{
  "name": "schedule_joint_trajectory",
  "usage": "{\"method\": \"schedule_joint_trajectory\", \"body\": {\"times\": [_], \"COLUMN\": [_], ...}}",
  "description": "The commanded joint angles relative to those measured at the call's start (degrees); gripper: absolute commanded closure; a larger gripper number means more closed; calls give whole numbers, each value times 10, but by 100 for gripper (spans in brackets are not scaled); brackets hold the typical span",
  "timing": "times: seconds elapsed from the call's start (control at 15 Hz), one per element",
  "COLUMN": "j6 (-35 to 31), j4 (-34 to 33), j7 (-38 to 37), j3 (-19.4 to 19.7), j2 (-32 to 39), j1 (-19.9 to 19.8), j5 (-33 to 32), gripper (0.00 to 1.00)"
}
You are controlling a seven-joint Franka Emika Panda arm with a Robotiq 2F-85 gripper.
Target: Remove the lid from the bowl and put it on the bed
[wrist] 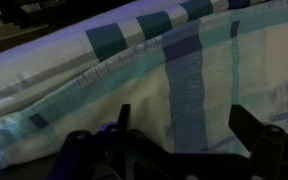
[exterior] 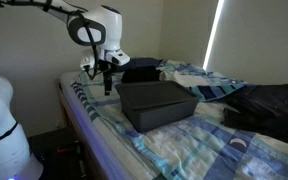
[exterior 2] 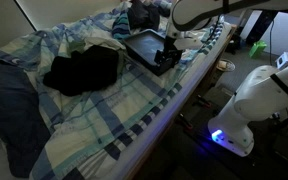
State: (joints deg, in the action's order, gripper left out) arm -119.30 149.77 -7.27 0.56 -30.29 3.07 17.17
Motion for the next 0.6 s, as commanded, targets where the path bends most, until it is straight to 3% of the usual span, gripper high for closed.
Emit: {"method": "schedule_joint_trajectory", "body": {"times": [0.0,0.53], "j6": [2,-1], "j4": [-1,8], "j7": [2,-14], "j3": [-5,-11], "j2": [0,1], "j1": [-6,-3], "j5": [3,14], "gripper": [0,0]}}
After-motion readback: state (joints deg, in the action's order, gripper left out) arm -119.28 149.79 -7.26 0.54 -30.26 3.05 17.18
